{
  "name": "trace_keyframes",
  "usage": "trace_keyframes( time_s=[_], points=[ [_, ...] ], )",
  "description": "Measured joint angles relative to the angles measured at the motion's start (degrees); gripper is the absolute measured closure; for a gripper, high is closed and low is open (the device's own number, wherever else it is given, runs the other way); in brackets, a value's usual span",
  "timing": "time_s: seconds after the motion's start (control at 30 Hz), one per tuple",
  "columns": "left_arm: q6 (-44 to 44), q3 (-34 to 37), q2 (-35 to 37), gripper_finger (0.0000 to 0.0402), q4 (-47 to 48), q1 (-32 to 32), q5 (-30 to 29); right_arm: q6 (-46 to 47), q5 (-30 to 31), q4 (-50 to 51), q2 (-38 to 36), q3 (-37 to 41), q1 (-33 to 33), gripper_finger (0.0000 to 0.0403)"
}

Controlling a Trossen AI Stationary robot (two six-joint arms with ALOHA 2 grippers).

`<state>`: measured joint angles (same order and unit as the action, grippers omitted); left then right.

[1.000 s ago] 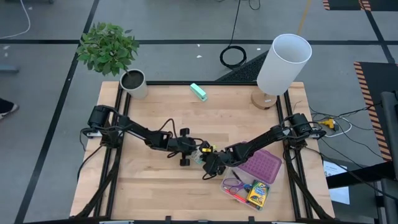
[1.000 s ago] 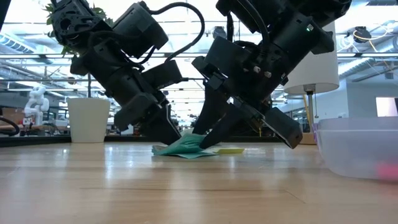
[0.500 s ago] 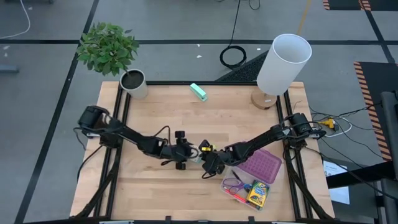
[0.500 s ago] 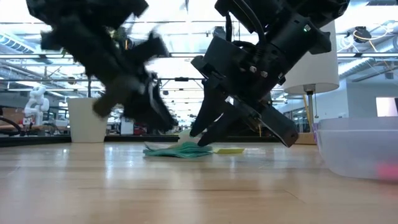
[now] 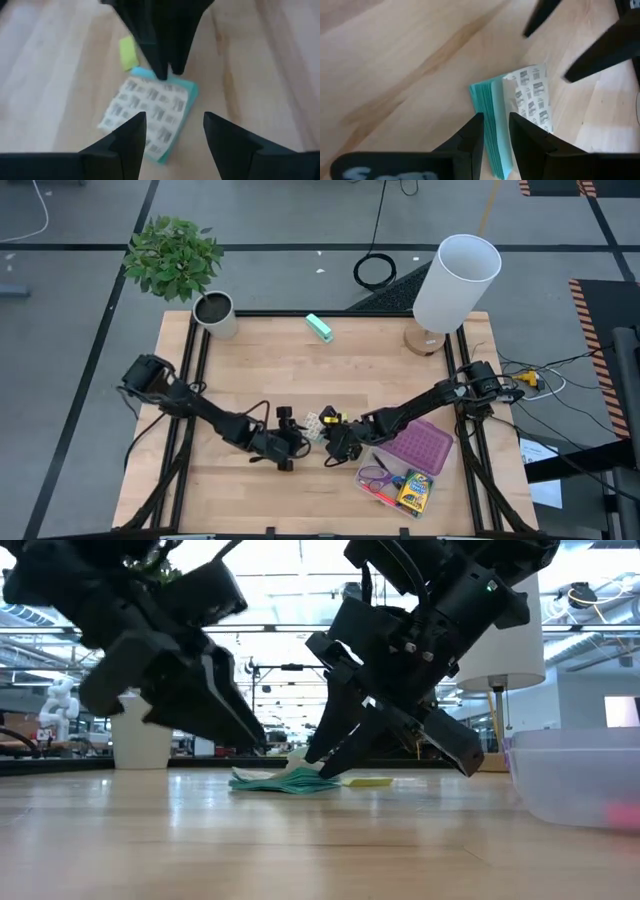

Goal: Pack school essentials
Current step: Put the blue sticky notes into the violet supply box

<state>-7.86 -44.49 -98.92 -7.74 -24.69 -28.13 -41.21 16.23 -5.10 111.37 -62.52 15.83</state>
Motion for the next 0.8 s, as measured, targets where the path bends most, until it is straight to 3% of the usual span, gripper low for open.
trace_keyframes(
  time_s=[0.3, 0.5, 0.8],
  points=[
    [2.3, -0.4, -5.8, 0.0199, -4.0, 0.4, -0.3, 1.4, -0.1, 0.7, 0.0, 0.0, -0.3, 0.0316],
    [7.9, -1.9, -7.7, 0.0199, -4.7, 1.8, 1.9, 2.0, -3.3, 1.0, 0.0, 0.0, -1.0, 0.0316],
    [10.1, -3.1, -10.1, 0.0199, -7.1, 4.3, 4.6, 3.1, -3.1, 1.2, 0.0, 0.0, -1.4, 0.0316]
  ],
)
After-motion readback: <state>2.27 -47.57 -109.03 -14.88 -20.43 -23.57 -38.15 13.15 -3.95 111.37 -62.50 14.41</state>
